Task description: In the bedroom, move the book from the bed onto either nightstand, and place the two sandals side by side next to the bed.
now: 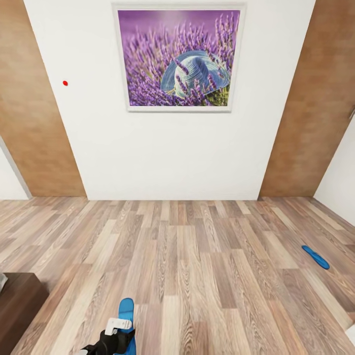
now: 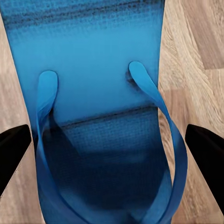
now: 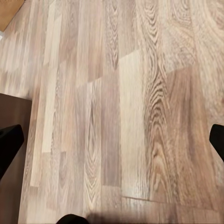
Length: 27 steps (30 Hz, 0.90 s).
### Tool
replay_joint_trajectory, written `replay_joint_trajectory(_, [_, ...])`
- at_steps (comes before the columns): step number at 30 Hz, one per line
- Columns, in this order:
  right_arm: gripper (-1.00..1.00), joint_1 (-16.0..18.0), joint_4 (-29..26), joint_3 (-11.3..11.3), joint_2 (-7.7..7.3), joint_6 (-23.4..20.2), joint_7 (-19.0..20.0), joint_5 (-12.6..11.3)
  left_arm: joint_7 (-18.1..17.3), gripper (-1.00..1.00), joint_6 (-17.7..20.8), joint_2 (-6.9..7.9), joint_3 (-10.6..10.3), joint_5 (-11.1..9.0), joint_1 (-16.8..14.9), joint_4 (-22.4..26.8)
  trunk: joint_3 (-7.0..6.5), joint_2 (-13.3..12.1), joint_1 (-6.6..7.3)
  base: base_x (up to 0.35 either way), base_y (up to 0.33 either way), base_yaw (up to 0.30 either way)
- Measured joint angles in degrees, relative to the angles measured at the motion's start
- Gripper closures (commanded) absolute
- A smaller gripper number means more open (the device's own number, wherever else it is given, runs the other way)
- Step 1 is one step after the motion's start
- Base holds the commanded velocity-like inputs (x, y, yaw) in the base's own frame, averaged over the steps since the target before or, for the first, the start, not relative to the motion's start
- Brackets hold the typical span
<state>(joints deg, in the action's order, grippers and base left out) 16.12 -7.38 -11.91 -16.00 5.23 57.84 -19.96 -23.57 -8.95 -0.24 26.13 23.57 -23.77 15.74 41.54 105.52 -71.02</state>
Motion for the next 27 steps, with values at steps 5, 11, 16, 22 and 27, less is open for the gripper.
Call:
replay_joint_trajectory(5, [-1.0, 0.0, 0.0, 0.0, 0.0, 0.0, 0.0, 0.0, 0.0, 1.0, 0.0, 0.0, -0.03, 0.01, 0.0, 0.0, 0.0, 0.0, 0.0, 0.183, 0.0, 0.0])
replay_joint_trajectory(11, [-1.0, 0.0, 0.0, 0.0, 0.0, 0.0, -0.04, 0.0, 0.0, 1.0, 0.0, 0.0, 0.0, 0.0, 0.0, 0.0, 0.0, 0.0, 0.0, 0.183, 0.0, 0.0])
replay_joint_trajectory(16, [-1.0, 0.0, 0.0, 0.0, 0.0, 0.0, 0.0, 0.0, 0.0, 1.0, 0.0, 0.0, -0.01, 0.0, 0.0, 0.0, 0.0, 0.0, 0.0, 0.185, 0.0, 0.0])
replay_joint_trajectory(22, [-1.0, 0.0, 0.0, 0.0, 0.0, 0.0, -0.02, 0.0, 0.0, 1.0, 0.0, 0.0, -0.06, 0.01, 0.0, 0.0, 0.0, 0.0, 0.01, 0.25, 0.0, 0.0])
replay_joint_trajectory(27, [-1.0, 0.0, 0.0, 0.0, 0.0, 0.0, -0.1, 0.0, 0.0, 1.0, -0.01, -0.02, -0.07, 0.02, 0.0, -0.01, 0.0, 0.0, 0.01, 0.318, 0.0, 0.0])
